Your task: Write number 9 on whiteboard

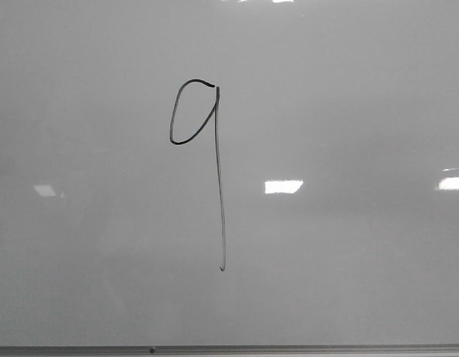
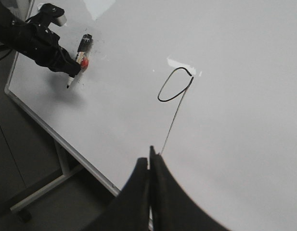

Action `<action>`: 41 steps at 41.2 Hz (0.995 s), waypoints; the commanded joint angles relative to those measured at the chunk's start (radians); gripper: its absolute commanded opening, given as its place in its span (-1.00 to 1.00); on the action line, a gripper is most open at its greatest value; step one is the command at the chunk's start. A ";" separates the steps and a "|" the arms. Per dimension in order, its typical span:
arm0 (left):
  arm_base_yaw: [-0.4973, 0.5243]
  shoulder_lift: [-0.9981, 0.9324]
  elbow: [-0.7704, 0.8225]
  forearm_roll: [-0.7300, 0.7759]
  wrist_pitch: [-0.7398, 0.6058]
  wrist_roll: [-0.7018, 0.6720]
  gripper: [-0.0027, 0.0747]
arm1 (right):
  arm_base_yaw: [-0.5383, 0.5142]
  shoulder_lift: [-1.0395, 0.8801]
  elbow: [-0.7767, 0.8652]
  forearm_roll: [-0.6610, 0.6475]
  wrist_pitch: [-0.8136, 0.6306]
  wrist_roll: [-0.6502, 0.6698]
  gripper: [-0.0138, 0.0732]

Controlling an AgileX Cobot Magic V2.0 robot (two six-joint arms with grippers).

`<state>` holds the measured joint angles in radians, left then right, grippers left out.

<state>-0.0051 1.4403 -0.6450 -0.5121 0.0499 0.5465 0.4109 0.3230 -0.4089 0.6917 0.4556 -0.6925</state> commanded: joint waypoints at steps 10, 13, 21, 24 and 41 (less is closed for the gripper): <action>0.003 -0.040 -0.025 -0.028 -0.066 -0.008 -0.34 | -0.007 0.005 -0.026 0.026 -0.067 -0.001 -0.82; 0.003 -0.045 -0.025 -0.028 -0.068 -0.008 -0.32 | -0.007 0.005 -0.026 0.026 -0.067 -0.001 -0.82; 0.003 -0.047 -0.025 -0.028 -0.068 -0.008 -0.18 | -0.007 0.005 -0.026 0.026 -0.065 -0.001 -0.82; 0.003 -0.047 -0.025 -0.028 -0.068 -0.008 0.02 | -0.007 0.005 -0.026 0.026 -0.064 -0.001 -0.82; 0.003 -0.396 -0.023 -0.028 0.029 -0.008 -0.03 | -0.007 0.005 -0.026 0.027 -0.063 -0.001 -0.82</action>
<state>-0.0051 1.1489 -0.6450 -0.5298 0.0909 0.5465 0.4109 0.3230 -0.4089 0.6917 0.4556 -0.6925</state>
